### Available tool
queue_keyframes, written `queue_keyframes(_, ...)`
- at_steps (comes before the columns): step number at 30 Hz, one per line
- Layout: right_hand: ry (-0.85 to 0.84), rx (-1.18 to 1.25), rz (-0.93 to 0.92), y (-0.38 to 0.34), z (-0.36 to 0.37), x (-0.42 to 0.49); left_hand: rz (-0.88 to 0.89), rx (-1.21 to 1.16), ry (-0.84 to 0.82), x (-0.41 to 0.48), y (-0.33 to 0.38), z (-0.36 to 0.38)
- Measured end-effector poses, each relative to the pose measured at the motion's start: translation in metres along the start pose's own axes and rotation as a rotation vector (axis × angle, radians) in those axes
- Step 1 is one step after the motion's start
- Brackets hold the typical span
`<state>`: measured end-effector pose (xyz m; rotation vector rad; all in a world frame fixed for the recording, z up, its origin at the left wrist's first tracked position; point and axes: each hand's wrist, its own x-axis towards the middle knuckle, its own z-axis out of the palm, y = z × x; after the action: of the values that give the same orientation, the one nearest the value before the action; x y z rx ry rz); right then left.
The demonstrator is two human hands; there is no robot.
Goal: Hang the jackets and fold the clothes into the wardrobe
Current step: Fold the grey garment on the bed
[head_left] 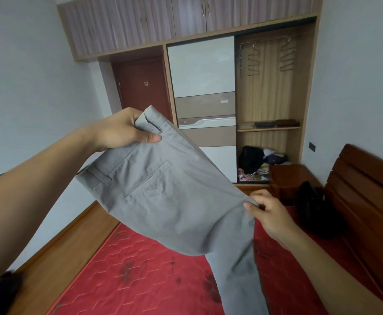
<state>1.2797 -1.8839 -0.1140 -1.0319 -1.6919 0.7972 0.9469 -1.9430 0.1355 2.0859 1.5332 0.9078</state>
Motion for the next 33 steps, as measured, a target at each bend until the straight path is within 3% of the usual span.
queue_keyframes(5,-0.153,-0.017,0.049,-0.007,0.009,0.004,0.051,0.031,-0.09,0.01,-0.006,-0.009)
queue_keyframes(8,-0.212,0.182,0.108,-0.055,0.022,0.006,0.115,0.156,-0.149,0.024,-0.003,-0.005)
queue_keyframes(10,-0.259,0.296,0.074,-0.095,0.039,0.017,0.163,0.242,-0.198,0.034,0.004,0.004)
queue_keyframes(13,-0.234,0.228,-0.008,-0.123,0.065,0.03,0.217,0.297,-0.302,0.042,0.013,0.014)
queue_keyframes(17,-0.341,0.076,0.145,-0.062,0.07,0.013,0.251,0.314,-0.306,0.046,0.014,-0.008)
queue_keyframes(20,-0.403,0.109,0.325,-0.02,0.066,-0.008,0.255,0.323,-0.292,0.046,0.011,-0.026)
queue_keyframes(24,-0.524,-0.043,0.296,-0.032,0.055,-0.005,0.238,0.3,-0.326,0.046,0.005,-0.023)
queue_keyframes(26,-0.484,0.085,0.229,-0.067,0.054,0.004,0.254,0.318,-0.352,0.047,0.004,-0.016)
queue_keyframes(29,-0.293,0.248,0.068,-0.131,0.057,0.026,0.276,0.325,-0.406,0.045,0.01,-0.003)
queue_keyframes(33,-0.162,0.209,-0.038,-0.163,0.058,0.042,0.288,0.255,-0.425,0.04,0.014,0.011)
